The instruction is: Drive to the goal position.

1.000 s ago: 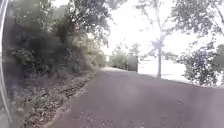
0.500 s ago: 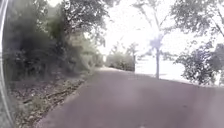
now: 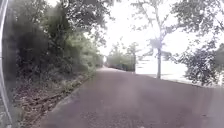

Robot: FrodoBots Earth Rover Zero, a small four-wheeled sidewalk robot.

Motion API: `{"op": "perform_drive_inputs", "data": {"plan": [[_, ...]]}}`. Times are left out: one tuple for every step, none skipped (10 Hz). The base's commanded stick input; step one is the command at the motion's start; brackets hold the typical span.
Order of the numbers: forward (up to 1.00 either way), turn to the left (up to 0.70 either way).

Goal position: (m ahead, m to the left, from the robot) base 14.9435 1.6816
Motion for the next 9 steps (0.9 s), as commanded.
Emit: {"op": "perform_drive_inputs", "data": {"plan": [[0.7, 0.01], [0.7, 0.01], [0.7, 0.01], [0.7, 0.01], [0.7, 0.01], [0.7, 0.01], [0.7, 0.01], [0.7, 0.01], [0.7, 0.01]]}}
